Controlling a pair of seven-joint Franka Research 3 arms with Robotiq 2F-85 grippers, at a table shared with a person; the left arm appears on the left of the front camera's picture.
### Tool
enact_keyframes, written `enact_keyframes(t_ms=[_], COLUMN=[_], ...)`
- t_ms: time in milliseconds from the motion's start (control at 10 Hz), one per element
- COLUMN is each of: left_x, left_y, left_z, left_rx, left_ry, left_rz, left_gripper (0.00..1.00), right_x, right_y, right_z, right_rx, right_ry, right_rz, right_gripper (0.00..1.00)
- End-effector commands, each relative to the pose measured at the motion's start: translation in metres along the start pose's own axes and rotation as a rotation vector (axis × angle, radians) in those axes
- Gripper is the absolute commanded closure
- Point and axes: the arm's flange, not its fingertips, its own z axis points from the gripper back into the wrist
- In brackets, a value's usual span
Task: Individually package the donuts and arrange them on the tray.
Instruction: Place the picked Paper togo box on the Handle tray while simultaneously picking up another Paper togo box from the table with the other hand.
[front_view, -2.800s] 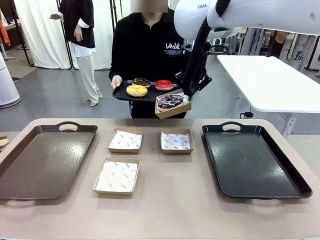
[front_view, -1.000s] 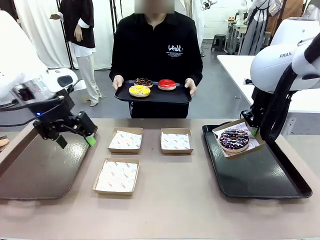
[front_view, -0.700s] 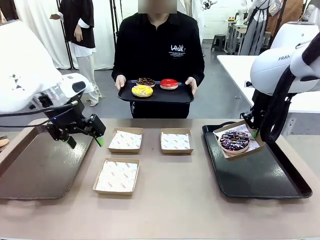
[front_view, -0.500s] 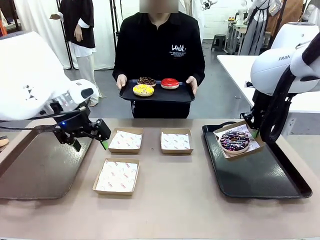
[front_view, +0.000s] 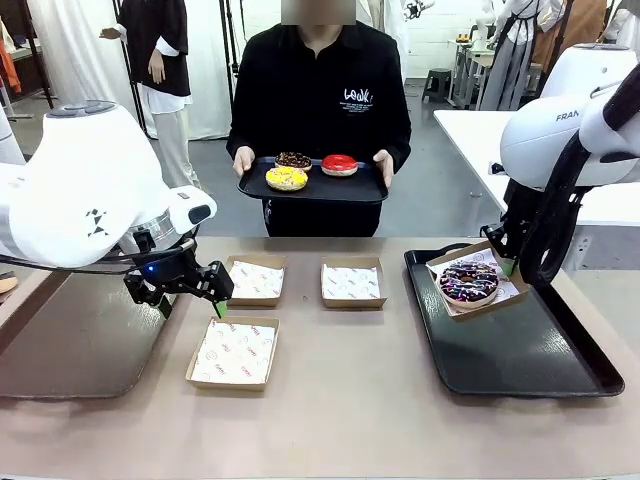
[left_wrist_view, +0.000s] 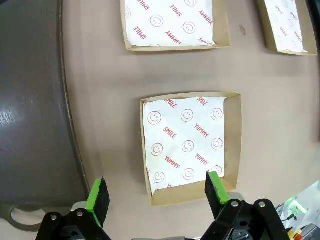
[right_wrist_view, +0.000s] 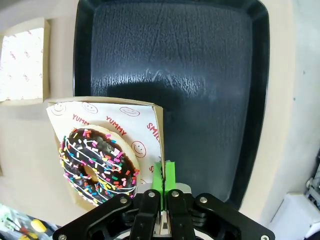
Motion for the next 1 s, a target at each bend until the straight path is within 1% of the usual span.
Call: enact_keyframes(t_ms=[0, 900], left_x=[-0.0001, -0.0002], left_y=[-0.0016, -0.0007], left_z=[0.0025, 0.001], left_rx=[-0.001, -0.007], left_ry=[-0.006, 0.001], left_rz=[-0.005, -0.002], left_gripper=[0.0, 0.0], right_x=[-0.0002, 0.0], right_y=[-0.0001, 0.0], right_z=[0.0009, 0.0], right_rx=[0.0, 0.0], right_ry=[-0.003, 0.0], right_rz=[0.001, 0.0], right_gripper=[0.99, 0.99])
